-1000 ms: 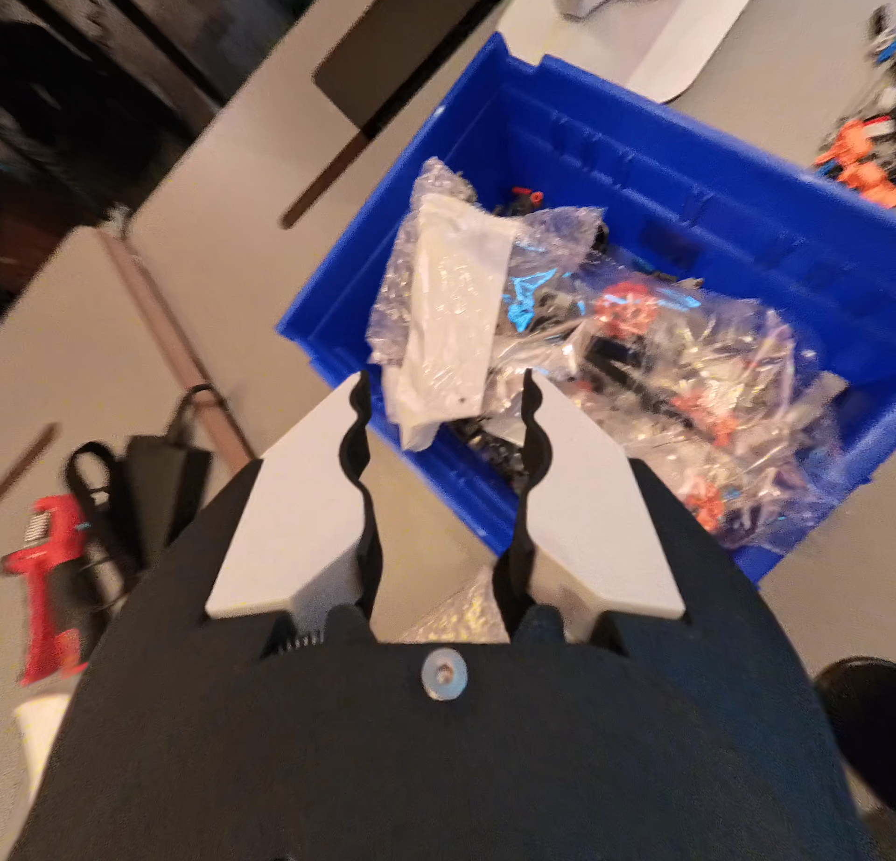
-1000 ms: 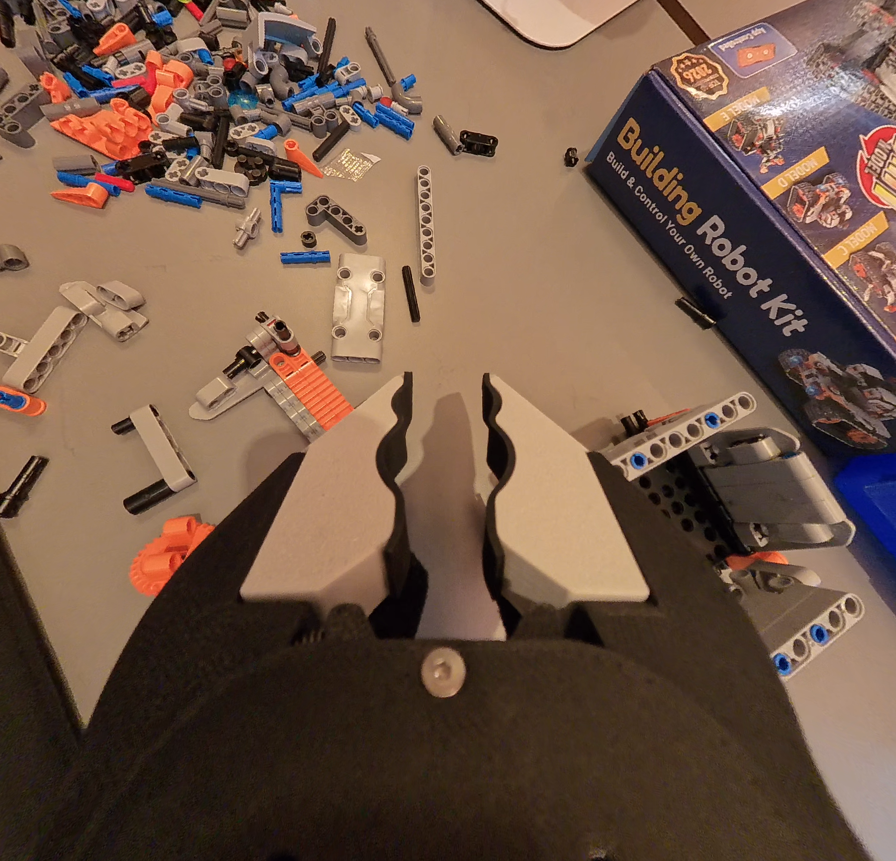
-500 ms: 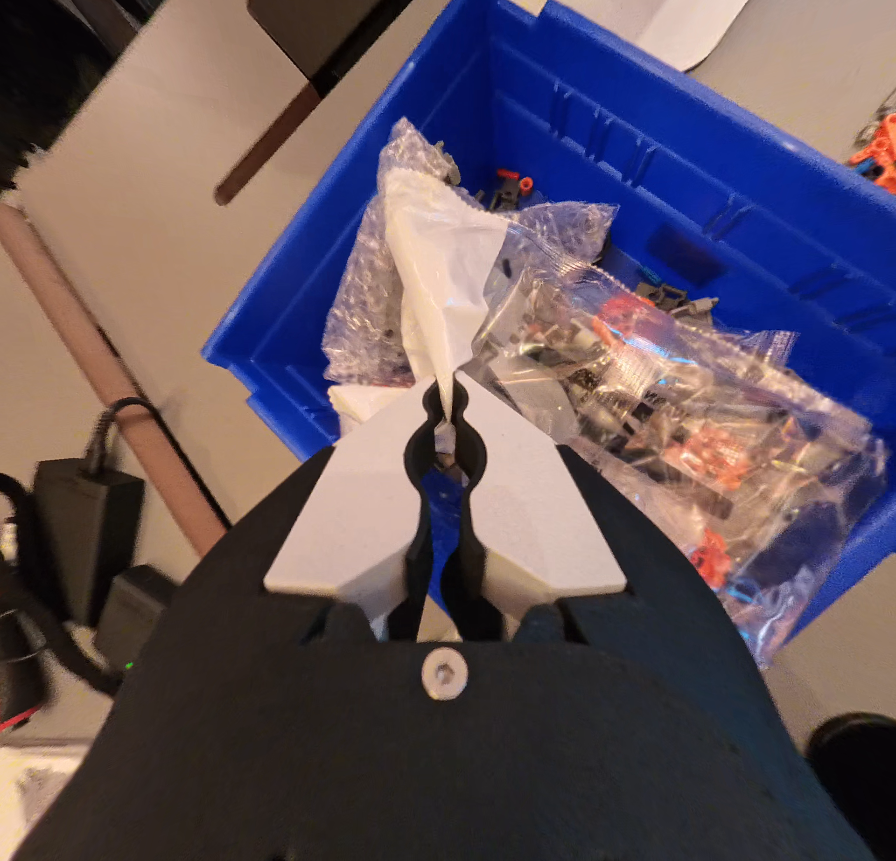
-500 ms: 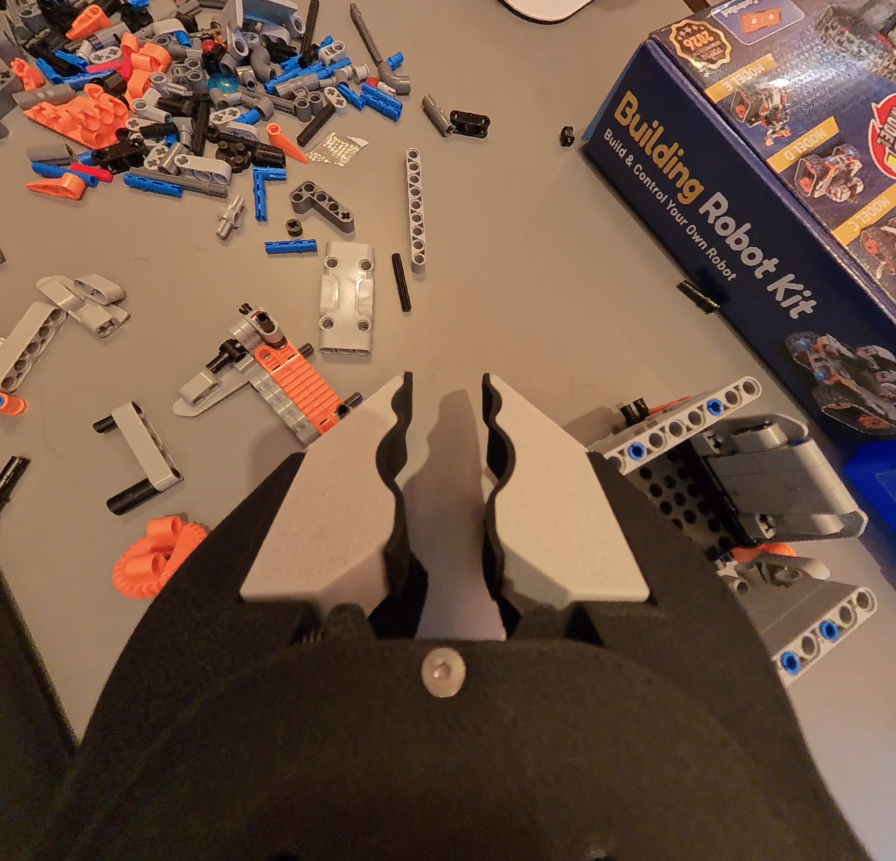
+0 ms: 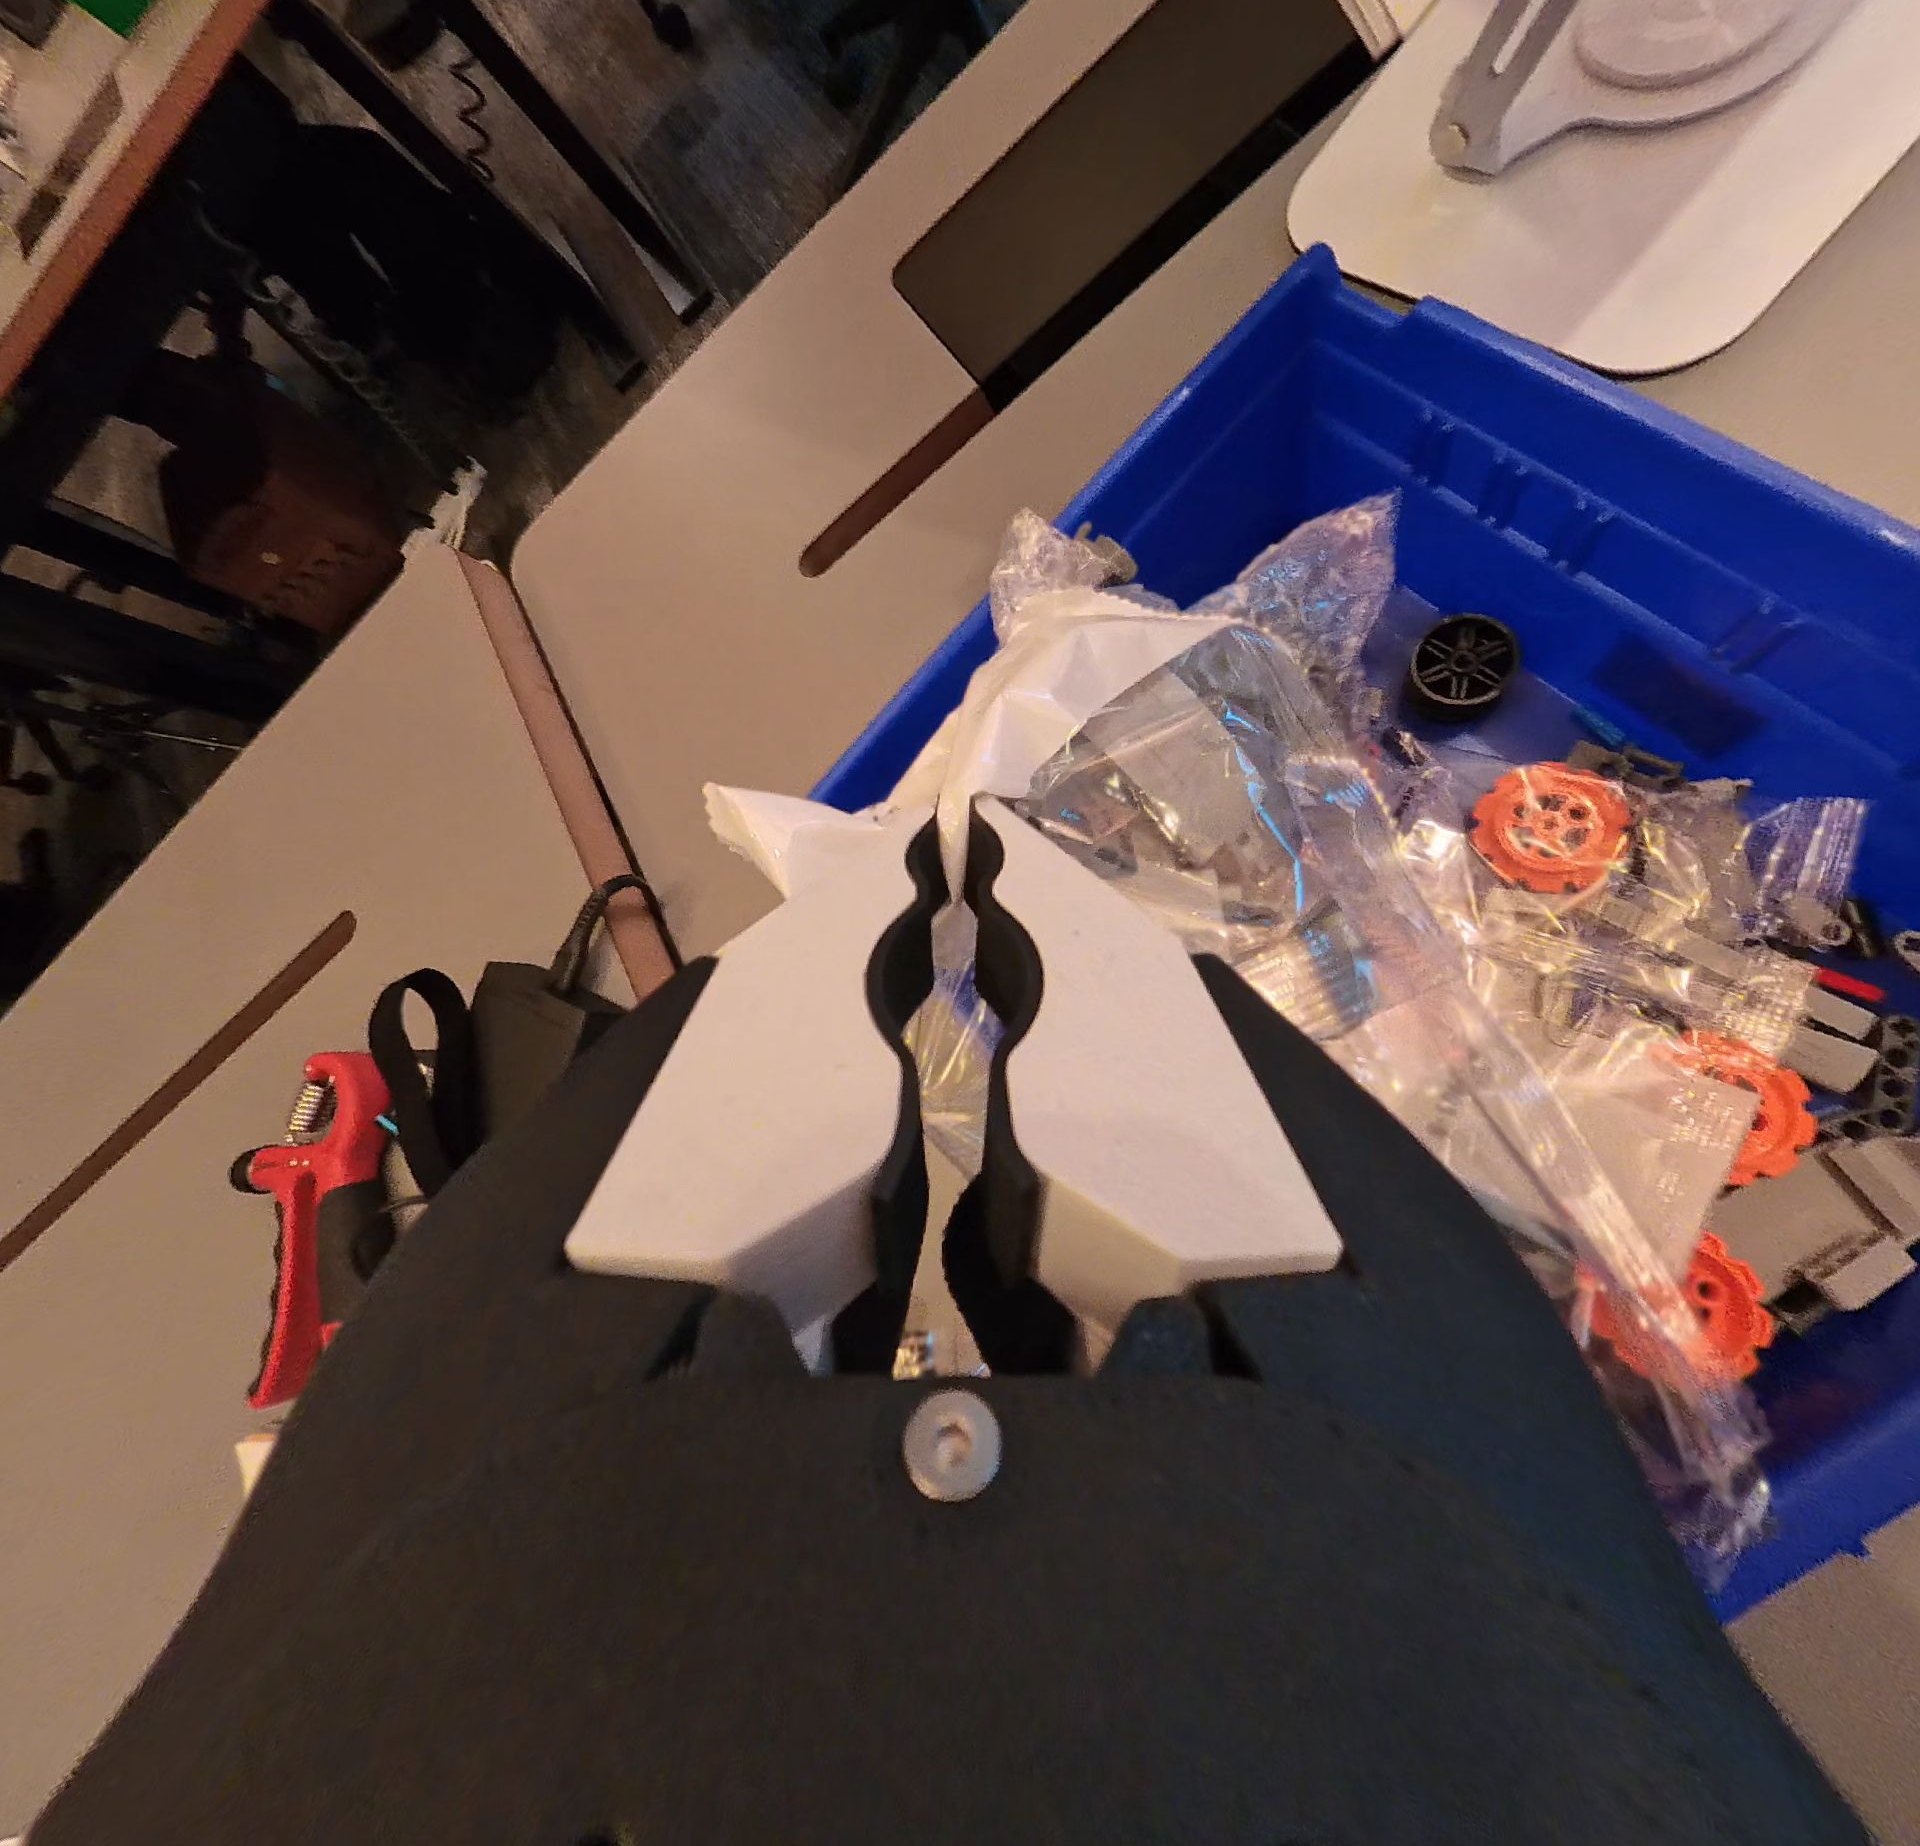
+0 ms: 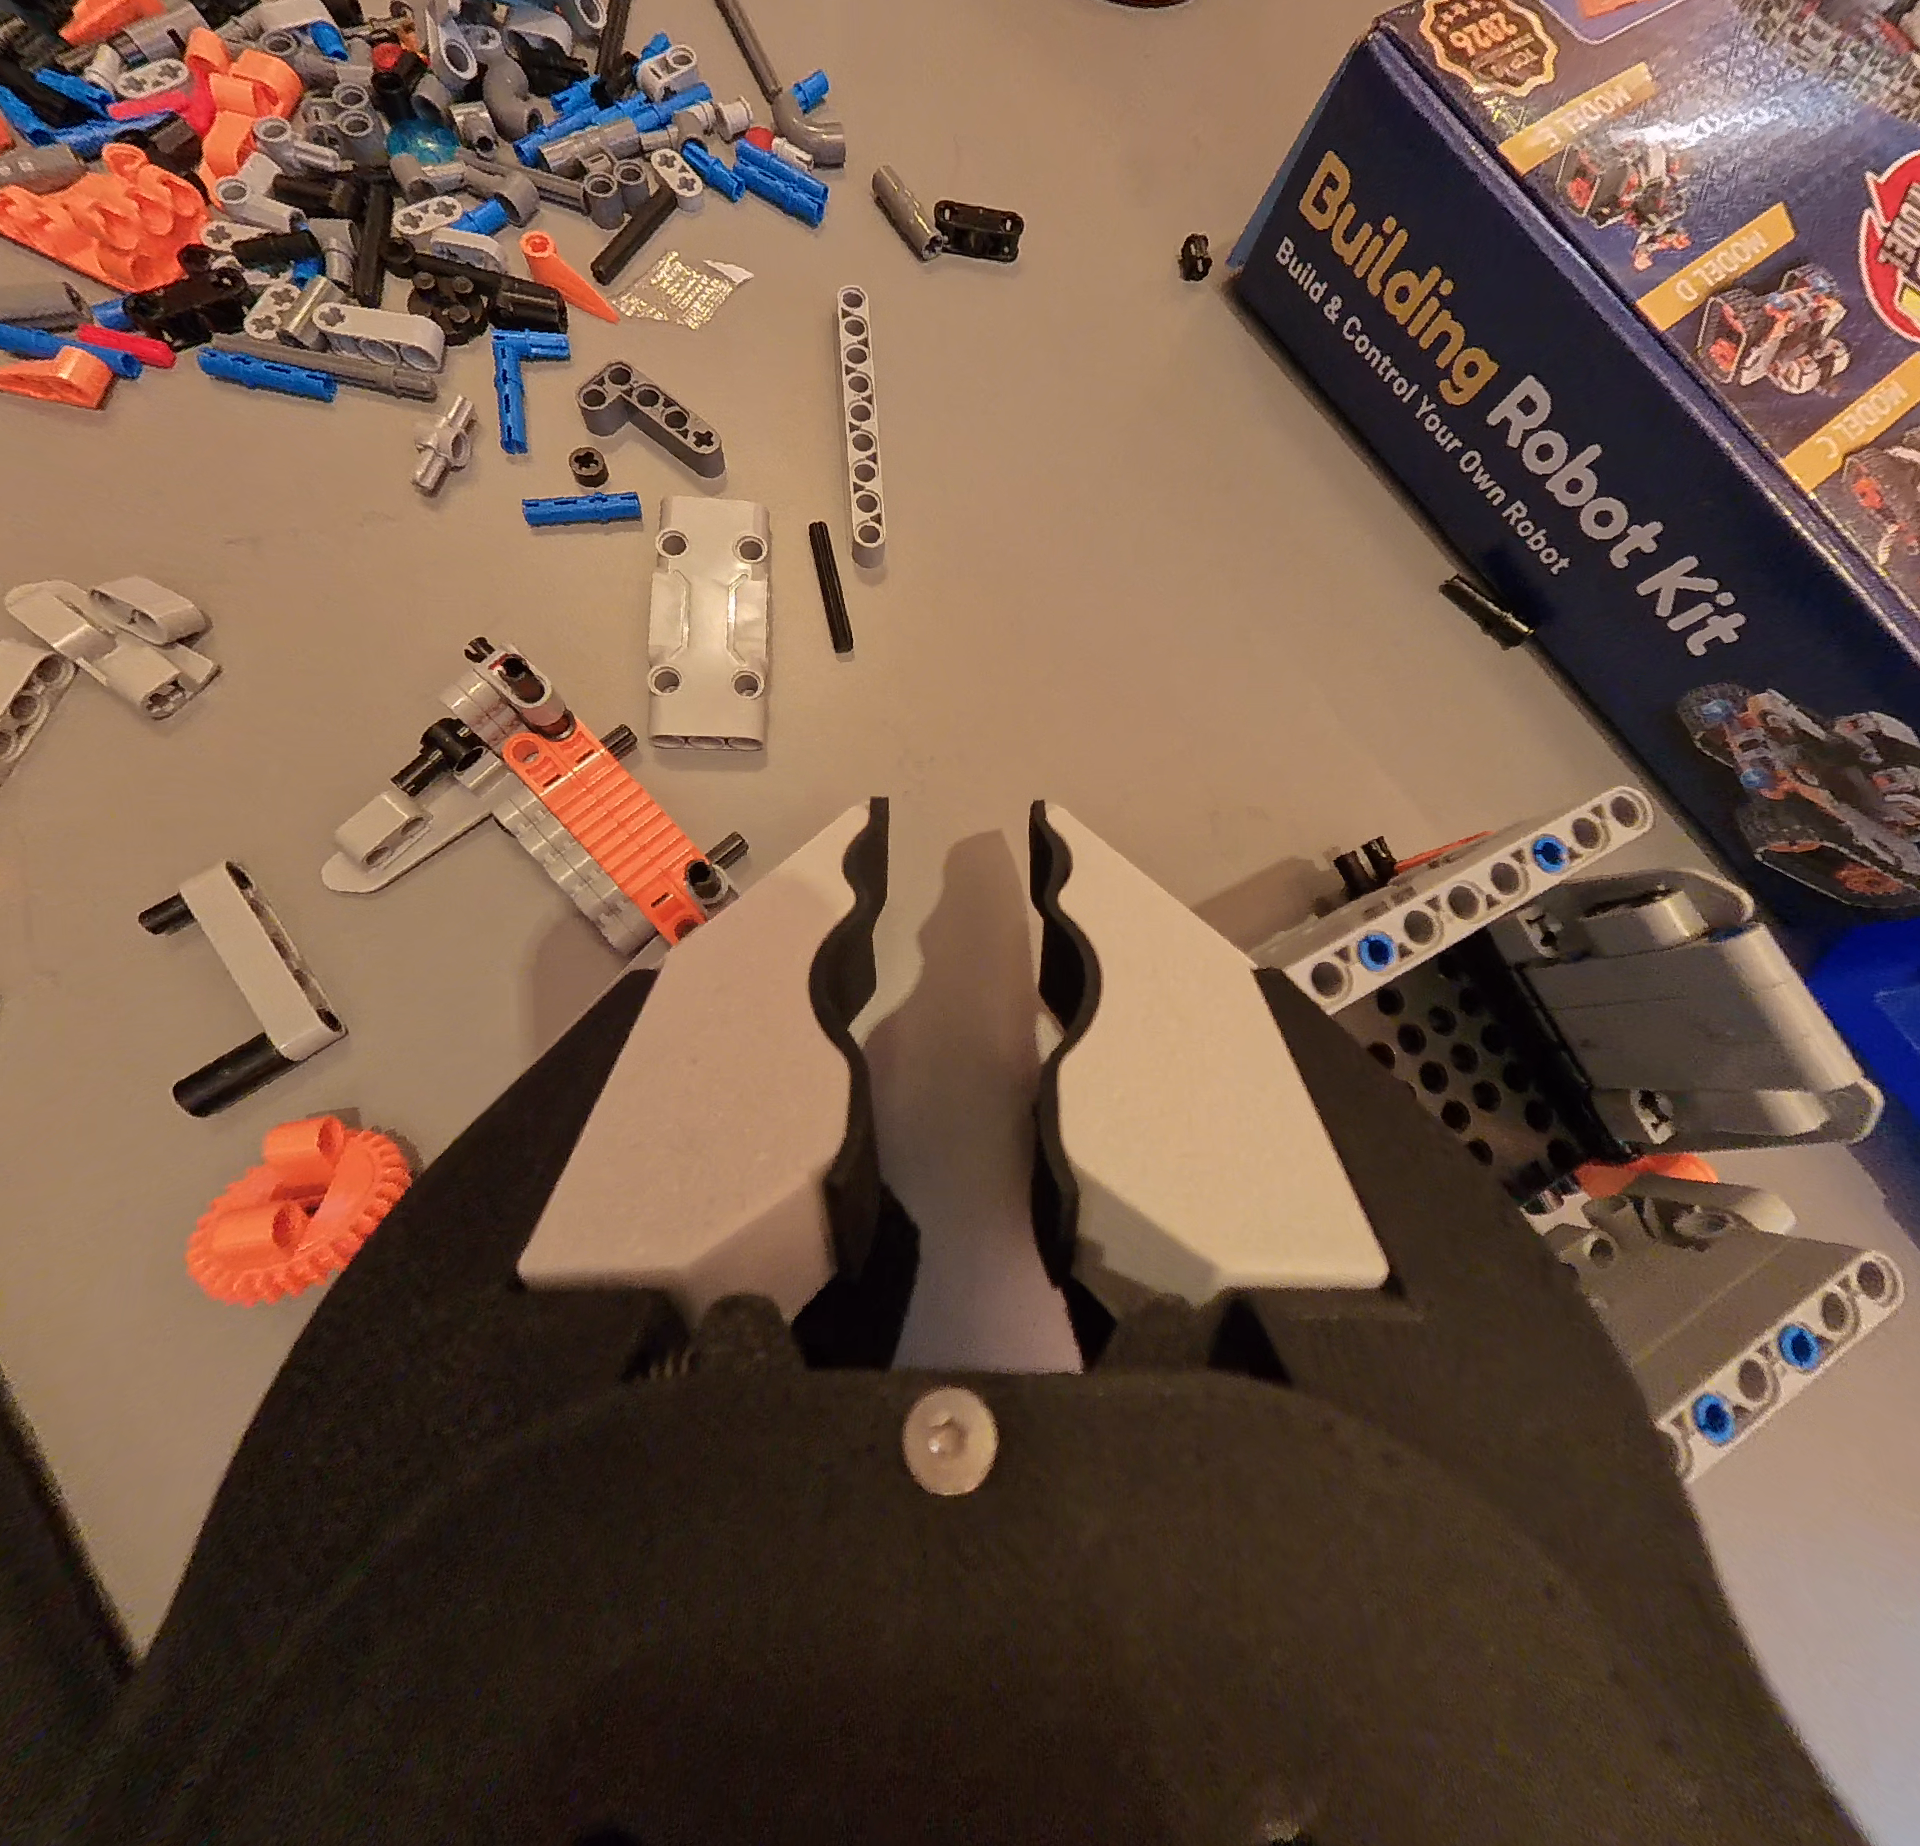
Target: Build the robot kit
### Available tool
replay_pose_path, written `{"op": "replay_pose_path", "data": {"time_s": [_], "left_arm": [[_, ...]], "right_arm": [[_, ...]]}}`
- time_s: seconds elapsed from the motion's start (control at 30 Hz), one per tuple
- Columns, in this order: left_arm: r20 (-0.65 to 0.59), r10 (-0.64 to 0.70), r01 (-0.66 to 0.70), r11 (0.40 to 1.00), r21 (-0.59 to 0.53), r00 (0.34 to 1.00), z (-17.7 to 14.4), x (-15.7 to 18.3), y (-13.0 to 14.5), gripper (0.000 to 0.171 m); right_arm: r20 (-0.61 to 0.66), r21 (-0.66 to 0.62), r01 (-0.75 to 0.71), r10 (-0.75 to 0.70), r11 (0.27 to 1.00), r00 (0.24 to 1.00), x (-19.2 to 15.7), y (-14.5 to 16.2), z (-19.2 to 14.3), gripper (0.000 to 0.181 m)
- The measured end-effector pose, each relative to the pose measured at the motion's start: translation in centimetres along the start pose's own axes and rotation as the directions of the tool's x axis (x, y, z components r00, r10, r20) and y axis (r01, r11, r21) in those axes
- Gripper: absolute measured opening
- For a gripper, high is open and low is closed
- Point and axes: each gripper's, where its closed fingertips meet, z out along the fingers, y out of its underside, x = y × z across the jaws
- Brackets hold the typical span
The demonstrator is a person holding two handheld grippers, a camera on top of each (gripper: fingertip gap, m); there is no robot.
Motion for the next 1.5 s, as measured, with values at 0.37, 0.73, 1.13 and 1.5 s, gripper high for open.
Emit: {"op": "replay_pose_path", "data": {"time_s": [0.37,0.73,1.13,1.5], "left_arm": [[0.037,-0.055,0.05,0.988,0.145,0.998,-1.2,-2.7,-4.1,0.0],[0.07,-0.135,0.114,0.962,0.246,0.988,-2.5,-5.0,-7.1,0.0],[0.069,-0.192,0.17,0.955,0.241,0.979,1.5,-3.6,-4.7,0.0],[0.118,-0.109,0.08,0.97,0.228,0.987,3.3,-0.7,-1.7,0.013]], "right_arm": [[-0.021,-0.009,-0.014,0.014,1.0,1.0,0.5,0.3,0.2,0.024],[-0.026,-0.011,-0.013,0.013,1.0,1.0,0.6,0.3,0.2,0.024],[-0.025,-0.012,-0.013,0.013,1.0,1.0,0.6,0.3,0.2,0.025],[-0.027,-0.014,-0.011,0.011,1.0,1.0,0.6,0.3,0.3,0.025]]}}
